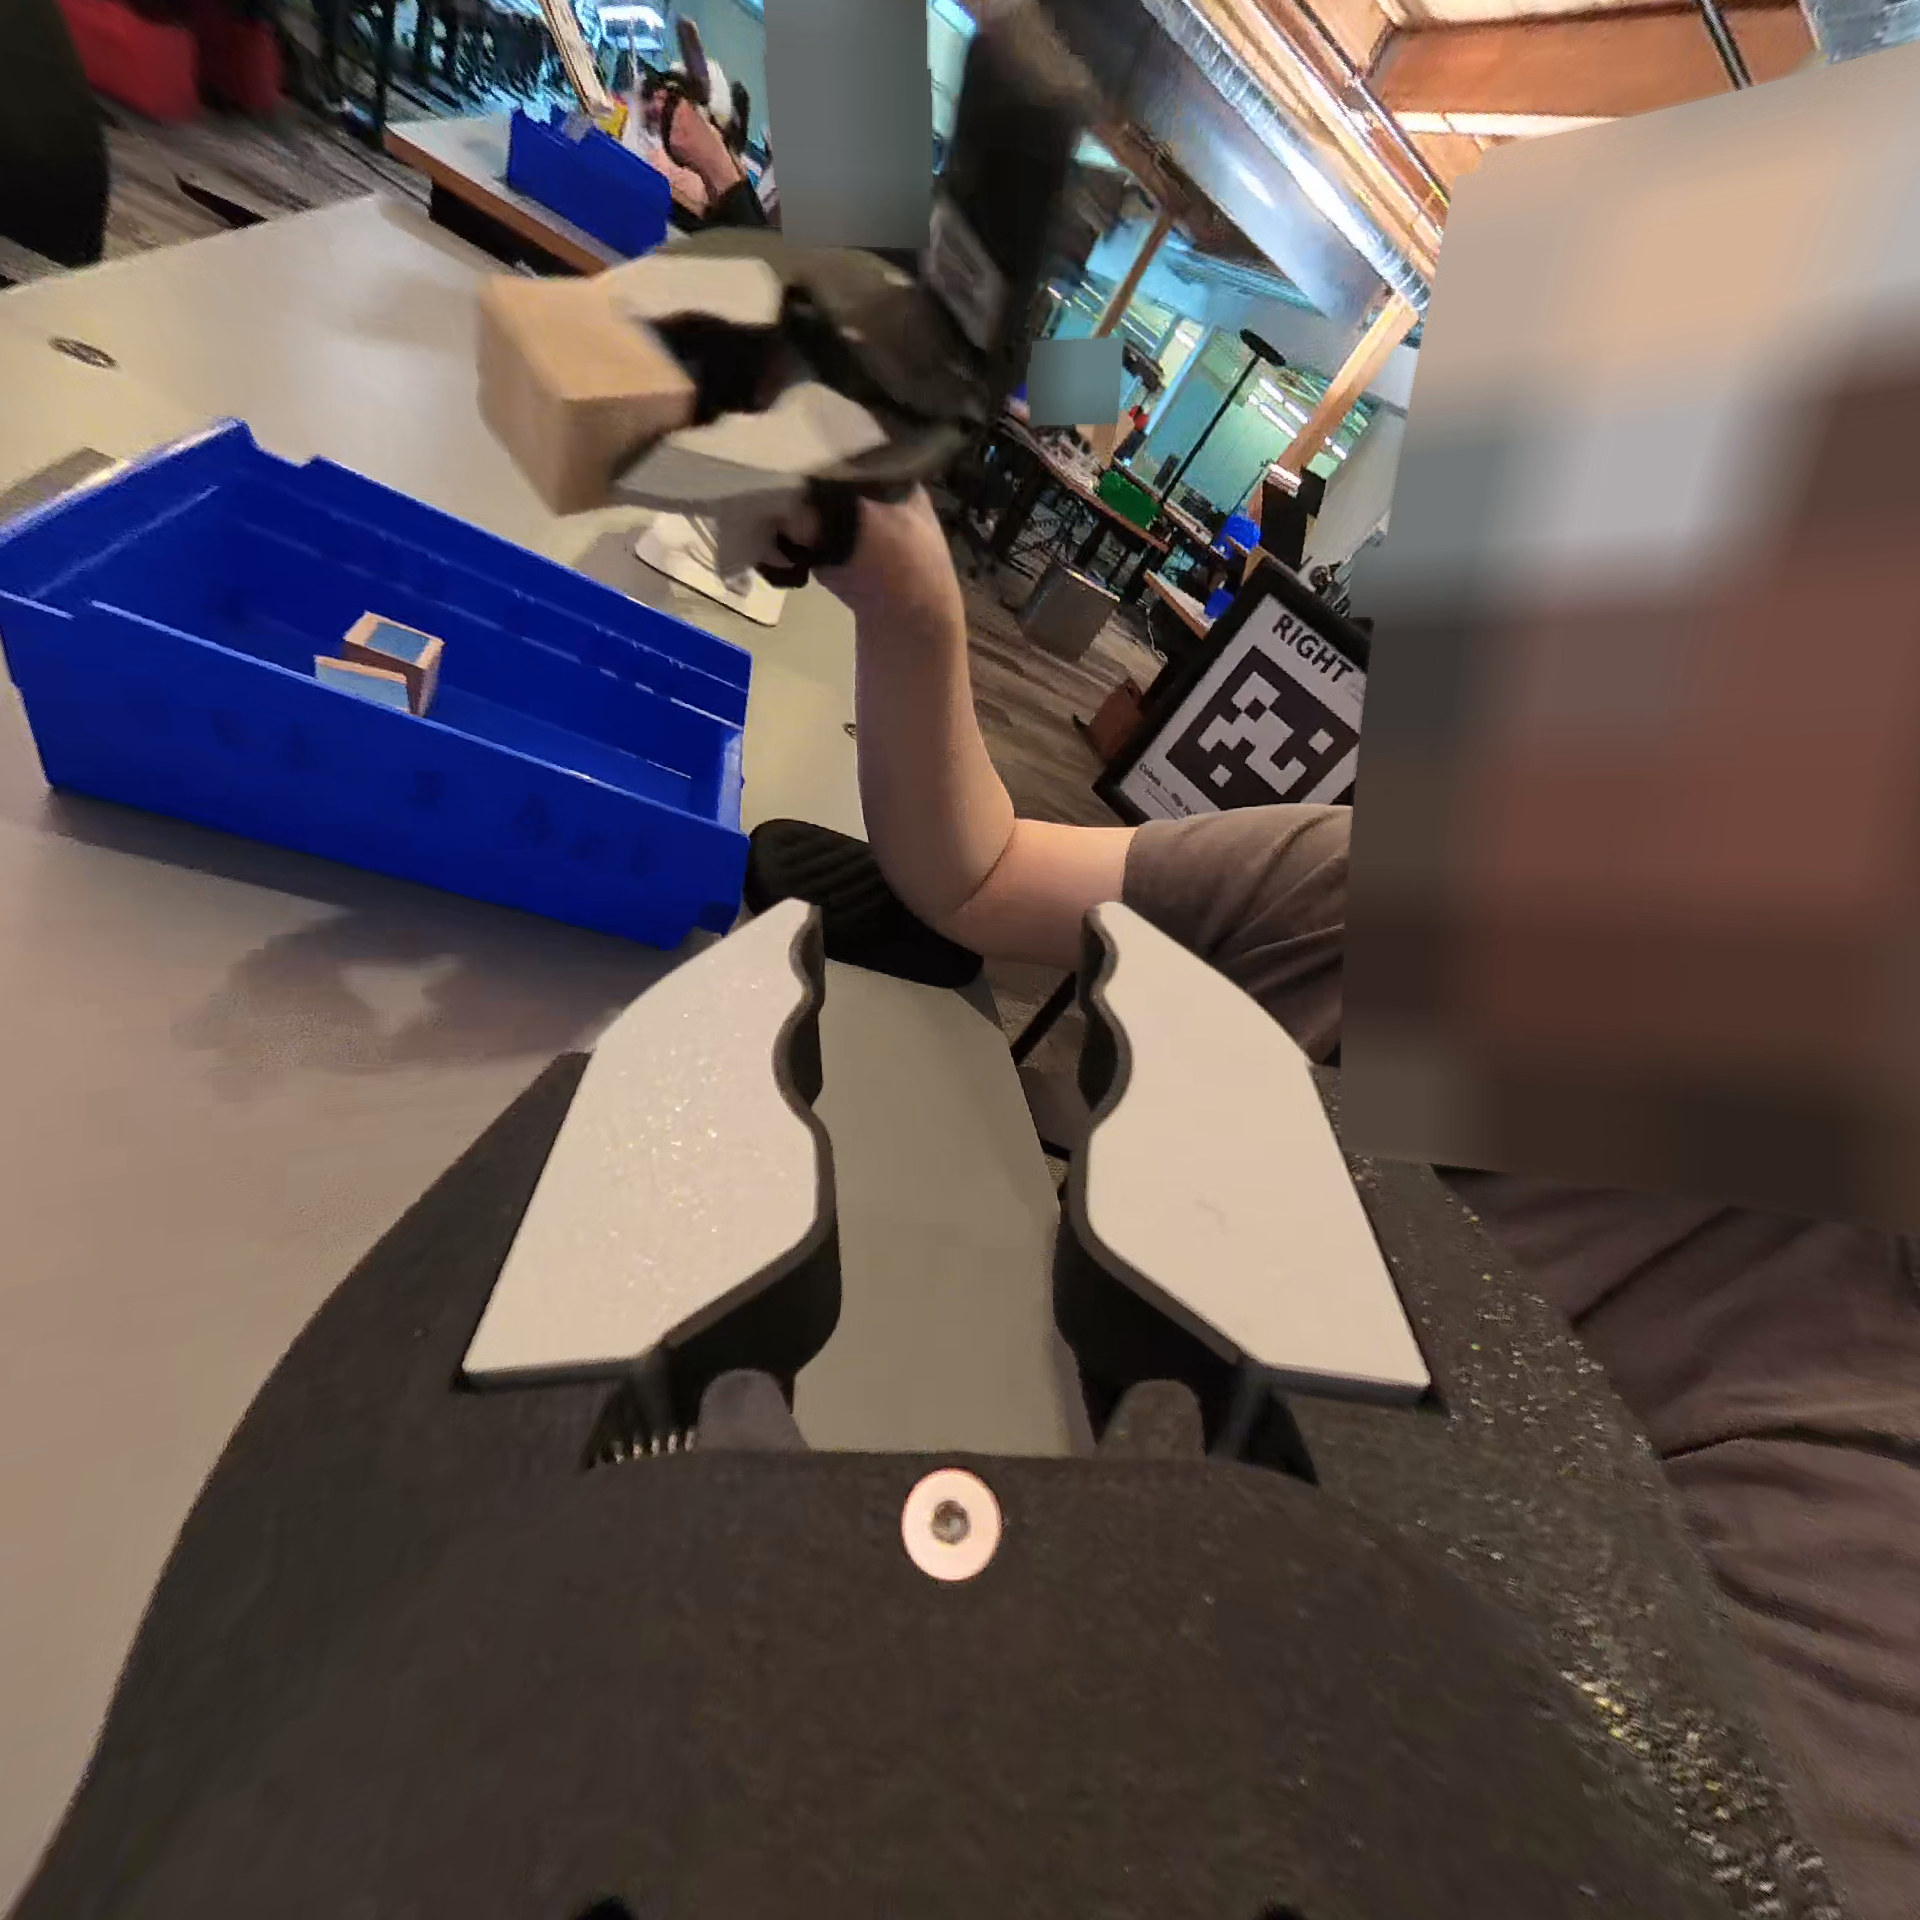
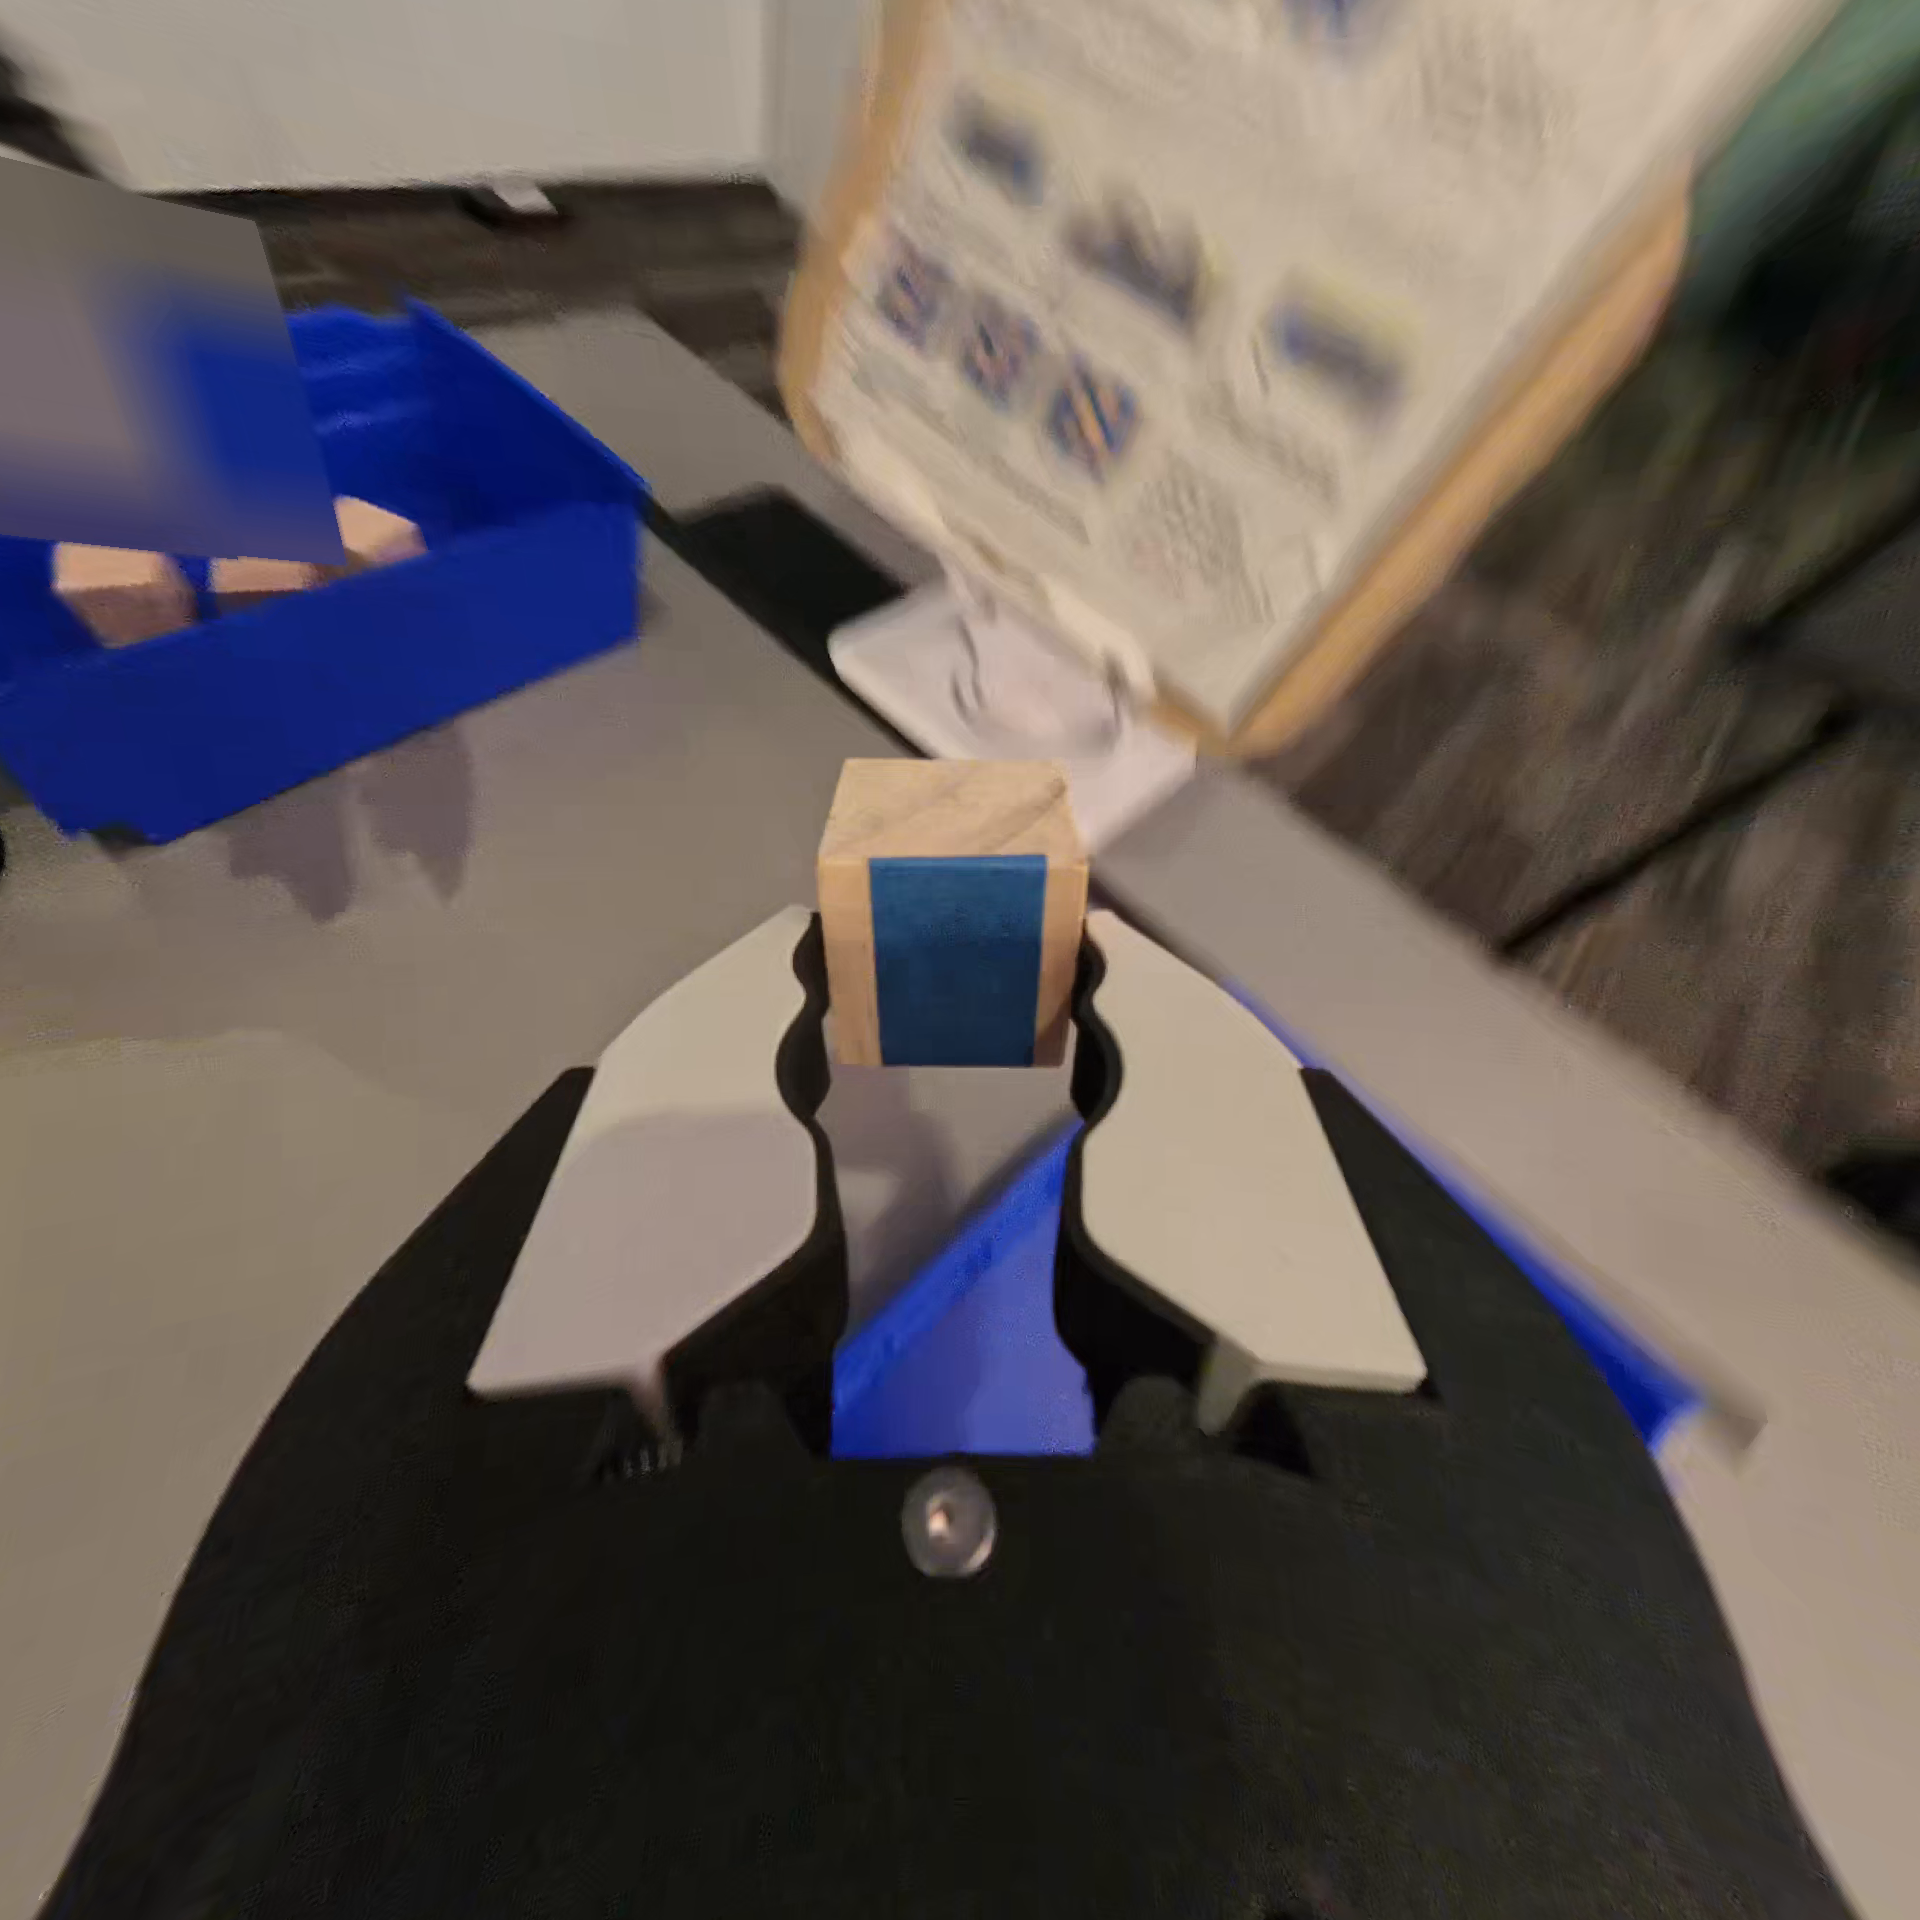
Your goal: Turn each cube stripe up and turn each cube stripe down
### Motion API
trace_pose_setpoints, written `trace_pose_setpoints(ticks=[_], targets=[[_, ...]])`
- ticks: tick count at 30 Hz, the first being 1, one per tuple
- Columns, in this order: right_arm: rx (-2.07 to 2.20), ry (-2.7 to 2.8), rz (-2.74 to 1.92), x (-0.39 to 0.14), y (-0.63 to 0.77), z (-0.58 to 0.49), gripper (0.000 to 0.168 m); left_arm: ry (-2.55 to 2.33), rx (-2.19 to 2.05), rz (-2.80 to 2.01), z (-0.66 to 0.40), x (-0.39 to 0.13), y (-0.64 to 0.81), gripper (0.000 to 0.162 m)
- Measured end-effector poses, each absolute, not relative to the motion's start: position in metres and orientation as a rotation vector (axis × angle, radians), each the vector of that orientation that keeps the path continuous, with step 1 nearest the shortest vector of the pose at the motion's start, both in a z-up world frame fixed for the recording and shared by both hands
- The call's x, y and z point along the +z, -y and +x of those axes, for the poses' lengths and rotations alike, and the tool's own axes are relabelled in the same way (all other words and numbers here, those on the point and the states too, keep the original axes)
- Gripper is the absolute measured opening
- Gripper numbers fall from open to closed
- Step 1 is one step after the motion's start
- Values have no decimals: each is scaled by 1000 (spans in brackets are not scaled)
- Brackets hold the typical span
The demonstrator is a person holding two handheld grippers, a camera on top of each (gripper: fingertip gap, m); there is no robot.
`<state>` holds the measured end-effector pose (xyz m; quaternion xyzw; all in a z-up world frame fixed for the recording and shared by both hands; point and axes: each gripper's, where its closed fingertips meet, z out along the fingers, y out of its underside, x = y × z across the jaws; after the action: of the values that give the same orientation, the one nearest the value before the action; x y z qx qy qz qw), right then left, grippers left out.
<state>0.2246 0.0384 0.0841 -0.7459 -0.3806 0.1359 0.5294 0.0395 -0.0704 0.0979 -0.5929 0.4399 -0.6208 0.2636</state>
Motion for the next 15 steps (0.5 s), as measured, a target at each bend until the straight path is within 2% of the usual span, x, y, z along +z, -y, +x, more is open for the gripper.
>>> trace_pose_setpoints(ticks=[4, 7, 10, 15], targets=[[446, 616, -2394, -11, -69, 294, 45, -1178, -1635, -1631, 36, 96, 66, 46], [381, 570, -2611, -65, -81, 310, 45, -1187, -1629, -1653, 39, 92, 66, 46], [351, 588, -2715, -99, -85, 307, 45, -1209, -1624, -1690, 44, 85, 67, 45], [194, 564, -2778, -125, -93, 311, 45, -1246, -1611, -1709, 48, 80, 72, 45]])
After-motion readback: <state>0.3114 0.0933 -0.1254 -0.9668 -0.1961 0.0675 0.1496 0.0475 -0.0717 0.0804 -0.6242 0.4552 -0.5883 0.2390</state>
